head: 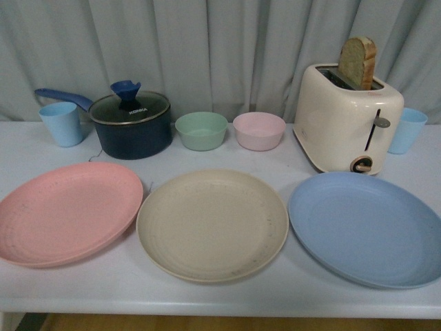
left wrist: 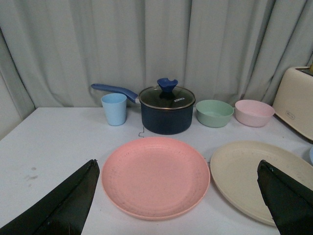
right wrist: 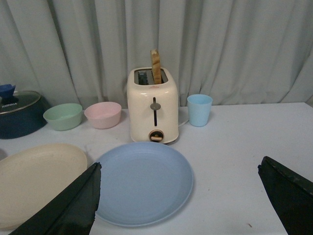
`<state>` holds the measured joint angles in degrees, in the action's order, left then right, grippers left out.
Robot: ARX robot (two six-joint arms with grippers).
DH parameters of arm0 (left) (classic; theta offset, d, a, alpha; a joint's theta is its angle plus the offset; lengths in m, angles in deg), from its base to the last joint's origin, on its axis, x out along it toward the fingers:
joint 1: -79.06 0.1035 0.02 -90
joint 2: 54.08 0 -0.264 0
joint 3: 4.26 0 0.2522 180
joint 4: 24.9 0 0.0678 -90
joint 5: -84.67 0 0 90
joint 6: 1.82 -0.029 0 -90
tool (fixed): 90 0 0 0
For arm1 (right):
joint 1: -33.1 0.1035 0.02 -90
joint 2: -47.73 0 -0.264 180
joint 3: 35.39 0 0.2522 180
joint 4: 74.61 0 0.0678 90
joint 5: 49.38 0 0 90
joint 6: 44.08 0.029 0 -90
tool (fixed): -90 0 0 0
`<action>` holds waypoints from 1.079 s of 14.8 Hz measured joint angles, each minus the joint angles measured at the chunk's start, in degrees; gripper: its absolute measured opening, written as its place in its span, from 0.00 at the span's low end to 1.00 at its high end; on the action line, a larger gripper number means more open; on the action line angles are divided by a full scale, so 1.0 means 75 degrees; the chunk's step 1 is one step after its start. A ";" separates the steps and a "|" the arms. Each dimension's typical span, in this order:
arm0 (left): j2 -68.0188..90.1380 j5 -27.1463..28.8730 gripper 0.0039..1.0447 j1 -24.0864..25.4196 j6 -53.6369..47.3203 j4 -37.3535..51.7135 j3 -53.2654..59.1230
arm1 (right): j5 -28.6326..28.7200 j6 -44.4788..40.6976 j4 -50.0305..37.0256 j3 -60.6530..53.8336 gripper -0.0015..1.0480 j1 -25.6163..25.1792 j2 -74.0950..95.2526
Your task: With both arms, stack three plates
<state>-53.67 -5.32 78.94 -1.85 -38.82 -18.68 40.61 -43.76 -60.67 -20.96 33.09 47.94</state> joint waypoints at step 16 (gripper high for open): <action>0.0000 0.0000 0.94 0.0000 0.0000 0.0000 0.0000 | 0.0000 0.0000 0.0000 0.0000 0.94 0.0000 0.0000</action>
<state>-53.67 -5.32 78.94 -1.85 -38.82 -18.68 40.61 -43.76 -60.67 -20.96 33.09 47.94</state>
